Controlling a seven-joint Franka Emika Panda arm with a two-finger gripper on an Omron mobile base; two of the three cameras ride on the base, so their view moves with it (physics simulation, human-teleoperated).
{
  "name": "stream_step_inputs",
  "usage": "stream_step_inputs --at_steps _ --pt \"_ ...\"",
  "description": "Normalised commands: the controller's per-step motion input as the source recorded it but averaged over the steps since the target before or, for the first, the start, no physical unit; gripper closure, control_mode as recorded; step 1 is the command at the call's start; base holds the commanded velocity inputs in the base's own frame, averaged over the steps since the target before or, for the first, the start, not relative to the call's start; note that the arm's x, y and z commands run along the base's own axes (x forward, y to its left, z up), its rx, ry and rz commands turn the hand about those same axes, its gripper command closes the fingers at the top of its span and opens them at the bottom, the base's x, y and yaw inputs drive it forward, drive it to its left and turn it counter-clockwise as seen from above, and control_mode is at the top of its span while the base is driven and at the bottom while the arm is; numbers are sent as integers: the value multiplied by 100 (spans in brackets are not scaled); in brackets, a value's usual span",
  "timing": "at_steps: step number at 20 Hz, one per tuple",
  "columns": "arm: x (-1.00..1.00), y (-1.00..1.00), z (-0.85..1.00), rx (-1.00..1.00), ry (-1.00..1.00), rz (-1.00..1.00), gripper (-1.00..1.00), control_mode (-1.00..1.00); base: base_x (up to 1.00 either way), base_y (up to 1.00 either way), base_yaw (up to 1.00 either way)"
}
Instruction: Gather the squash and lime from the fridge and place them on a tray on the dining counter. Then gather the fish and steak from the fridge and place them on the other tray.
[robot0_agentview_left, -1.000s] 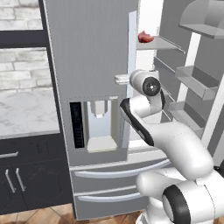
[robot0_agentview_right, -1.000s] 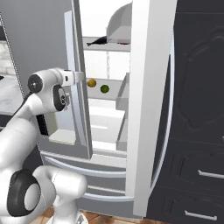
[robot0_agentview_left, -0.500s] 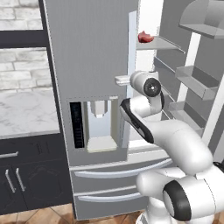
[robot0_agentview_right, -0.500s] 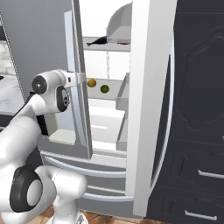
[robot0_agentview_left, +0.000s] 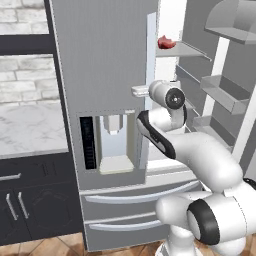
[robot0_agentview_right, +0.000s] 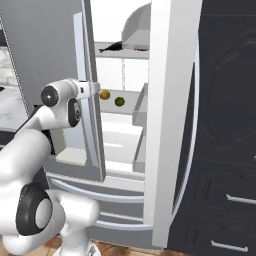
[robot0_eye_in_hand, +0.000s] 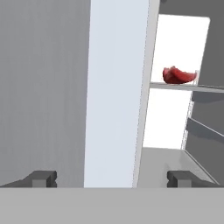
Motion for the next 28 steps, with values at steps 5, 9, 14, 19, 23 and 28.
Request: stream_step_inputs --at_steps 5,9,14,19,23,28 --pt "9 -2 0 0 0 2 -100 -100 0 0 0" --pt "12 -1 0 0 0 2 -100 -100 0 0 0" --pt "10 0 0 0 0 1 -100 -100 0 0 0" --pt "7 0 -2 0 0 1 -100 -100 0 0 0" --pt "11 0 -2 0 1 0 100 -100 0 0 0" --pt "4 0 -4 0 1 0 100 -100 0 0 0"
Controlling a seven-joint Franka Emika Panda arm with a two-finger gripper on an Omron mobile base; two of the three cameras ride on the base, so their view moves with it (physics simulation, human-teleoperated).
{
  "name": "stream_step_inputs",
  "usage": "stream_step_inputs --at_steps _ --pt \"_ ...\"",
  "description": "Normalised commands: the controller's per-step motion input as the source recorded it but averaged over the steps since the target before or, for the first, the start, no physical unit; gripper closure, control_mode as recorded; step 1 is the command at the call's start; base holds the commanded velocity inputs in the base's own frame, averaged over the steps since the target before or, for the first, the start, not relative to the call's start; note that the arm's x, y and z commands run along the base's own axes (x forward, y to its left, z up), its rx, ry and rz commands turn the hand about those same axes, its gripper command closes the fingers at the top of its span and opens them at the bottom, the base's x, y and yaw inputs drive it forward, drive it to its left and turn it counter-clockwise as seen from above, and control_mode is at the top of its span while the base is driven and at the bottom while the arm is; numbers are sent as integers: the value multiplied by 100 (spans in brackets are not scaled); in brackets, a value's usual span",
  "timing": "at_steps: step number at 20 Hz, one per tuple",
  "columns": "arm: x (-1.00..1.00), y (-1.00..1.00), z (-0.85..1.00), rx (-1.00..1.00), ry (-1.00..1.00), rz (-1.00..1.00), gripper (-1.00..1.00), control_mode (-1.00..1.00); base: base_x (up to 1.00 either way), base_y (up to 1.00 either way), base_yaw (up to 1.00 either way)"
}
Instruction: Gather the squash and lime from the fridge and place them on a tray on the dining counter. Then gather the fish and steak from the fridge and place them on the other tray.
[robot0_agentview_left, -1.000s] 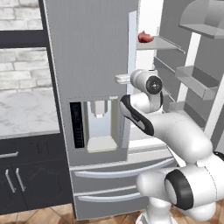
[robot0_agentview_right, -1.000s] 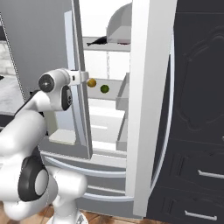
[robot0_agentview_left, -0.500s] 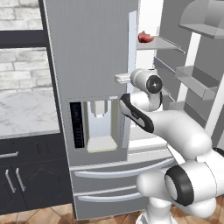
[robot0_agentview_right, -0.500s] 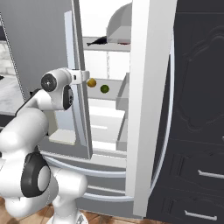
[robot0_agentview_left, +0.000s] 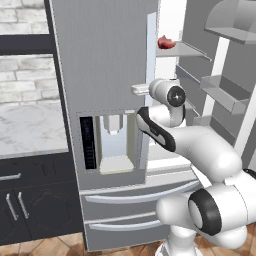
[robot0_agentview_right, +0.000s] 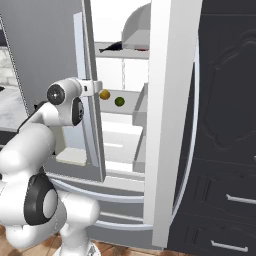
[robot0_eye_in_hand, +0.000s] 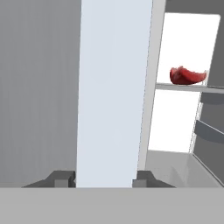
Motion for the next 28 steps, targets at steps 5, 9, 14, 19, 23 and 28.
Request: stream_step_inputs --at_steps 5,9,14,19,23,28 --pt "0 0 -5 0 0 1 100 -100 0 0 0" --pt "0 0 -1 0 0 0 100 -100 0 0 0" --pt "0 0 0 0 0 0 100 -100 0 0 0" --pt "0 0 -2 0 1 0 100 -100 0 0 0" --pt "-14 40 -21 -2 2 0 100 -100 0 0 0" --pt "-37 81 -2 -1 6 0 100 -100 0 0 0"
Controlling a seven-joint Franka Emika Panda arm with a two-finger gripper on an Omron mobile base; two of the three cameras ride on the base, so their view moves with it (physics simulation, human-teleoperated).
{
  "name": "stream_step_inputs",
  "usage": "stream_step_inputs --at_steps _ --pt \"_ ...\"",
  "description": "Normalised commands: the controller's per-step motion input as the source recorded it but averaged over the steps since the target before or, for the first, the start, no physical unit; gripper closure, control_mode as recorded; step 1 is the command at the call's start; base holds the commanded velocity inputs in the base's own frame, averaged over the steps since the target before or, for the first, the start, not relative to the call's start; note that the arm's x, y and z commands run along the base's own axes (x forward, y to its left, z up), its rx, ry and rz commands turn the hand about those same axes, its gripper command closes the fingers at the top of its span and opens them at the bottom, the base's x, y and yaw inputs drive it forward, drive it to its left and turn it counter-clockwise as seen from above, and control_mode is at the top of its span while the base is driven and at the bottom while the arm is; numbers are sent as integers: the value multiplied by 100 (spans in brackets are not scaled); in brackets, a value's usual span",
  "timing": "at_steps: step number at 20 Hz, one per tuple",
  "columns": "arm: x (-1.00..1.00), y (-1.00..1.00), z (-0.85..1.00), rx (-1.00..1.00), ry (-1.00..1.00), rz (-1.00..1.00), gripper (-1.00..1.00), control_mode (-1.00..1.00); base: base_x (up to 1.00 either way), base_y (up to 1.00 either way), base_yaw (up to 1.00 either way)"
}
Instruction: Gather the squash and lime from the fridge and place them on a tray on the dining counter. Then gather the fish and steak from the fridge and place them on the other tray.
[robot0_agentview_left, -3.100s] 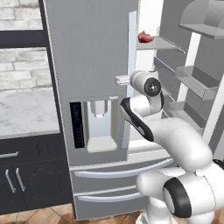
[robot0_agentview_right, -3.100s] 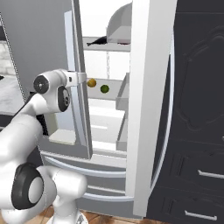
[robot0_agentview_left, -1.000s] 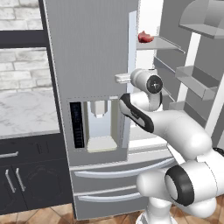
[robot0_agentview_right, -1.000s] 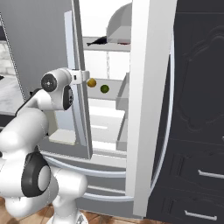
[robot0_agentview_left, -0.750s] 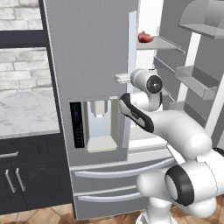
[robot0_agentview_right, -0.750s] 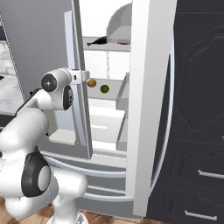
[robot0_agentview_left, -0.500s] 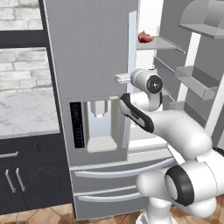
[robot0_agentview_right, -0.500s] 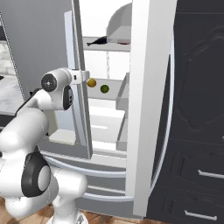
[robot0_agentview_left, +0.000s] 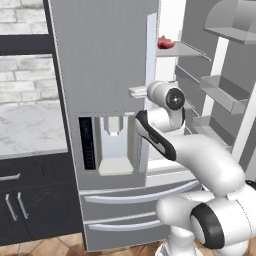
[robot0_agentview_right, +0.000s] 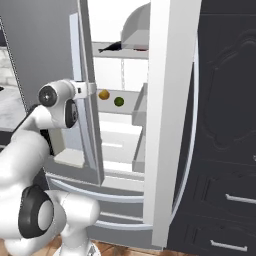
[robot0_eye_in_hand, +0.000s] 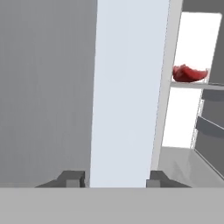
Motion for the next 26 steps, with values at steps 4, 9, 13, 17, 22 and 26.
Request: stream_step_inputs --at_steps 4,9,13,17,22,26 --pt "-40 100 0 0 11 0 100 -100 0 0 0" --pt "-51 93 0 0 10 2 100 -100 0 0 0" --pt "-61 80 -1 2 5 2 100 -100 0 0 0" --pt "-66 81 -4 1 3 2 100 -100 0 0 0" --pt "-59 85 -6 0 5 2 100 -100 0 0 0" --pt "-52 83 -2 0 6 0 -100 -100 0 0 0"
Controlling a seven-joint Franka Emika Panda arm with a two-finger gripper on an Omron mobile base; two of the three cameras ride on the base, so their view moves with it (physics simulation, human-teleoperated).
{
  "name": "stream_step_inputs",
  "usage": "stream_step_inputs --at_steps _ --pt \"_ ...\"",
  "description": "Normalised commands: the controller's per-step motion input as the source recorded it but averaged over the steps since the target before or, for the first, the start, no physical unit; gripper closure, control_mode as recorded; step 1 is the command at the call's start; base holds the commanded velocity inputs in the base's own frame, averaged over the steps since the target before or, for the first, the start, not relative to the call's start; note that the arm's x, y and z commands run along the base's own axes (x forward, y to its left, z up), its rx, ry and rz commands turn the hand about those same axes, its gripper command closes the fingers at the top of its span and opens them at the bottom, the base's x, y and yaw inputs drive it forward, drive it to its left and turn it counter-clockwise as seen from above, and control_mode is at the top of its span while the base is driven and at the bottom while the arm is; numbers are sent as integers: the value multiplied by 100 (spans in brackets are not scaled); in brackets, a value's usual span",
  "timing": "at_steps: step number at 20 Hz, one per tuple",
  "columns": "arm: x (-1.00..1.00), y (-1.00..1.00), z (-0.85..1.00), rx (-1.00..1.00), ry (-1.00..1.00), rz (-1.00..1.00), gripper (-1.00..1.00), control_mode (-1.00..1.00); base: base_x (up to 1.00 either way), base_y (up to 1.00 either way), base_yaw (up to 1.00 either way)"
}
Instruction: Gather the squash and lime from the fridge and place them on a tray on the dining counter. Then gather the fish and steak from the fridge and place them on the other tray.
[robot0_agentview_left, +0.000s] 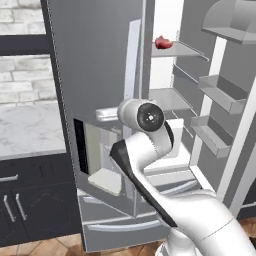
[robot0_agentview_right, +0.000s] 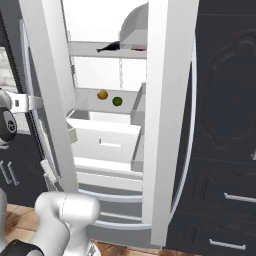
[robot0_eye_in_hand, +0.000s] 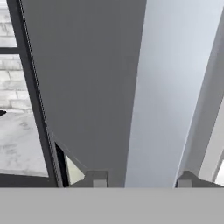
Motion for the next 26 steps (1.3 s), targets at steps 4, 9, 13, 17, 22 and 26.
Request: stream_step_inputs --at_steps 4,9,13,17,22,26 --pt "-43 70 0 0 4 0 -100 -100 0 0 0" --pt "-94 1 0 11 -1 0 -100 -100 0 0 0" --pt "-100 -27 0 21 -3 0 -100 -100 0 0 0" --pt "-100 -58 1 28 -2 0 -100 -100 0 0 0" --pt "-63 -90 0 33 0 9 -100 -100 0 0 0" --pt "-5 -75 0 32 1 16 -100 -100 0 0 0"
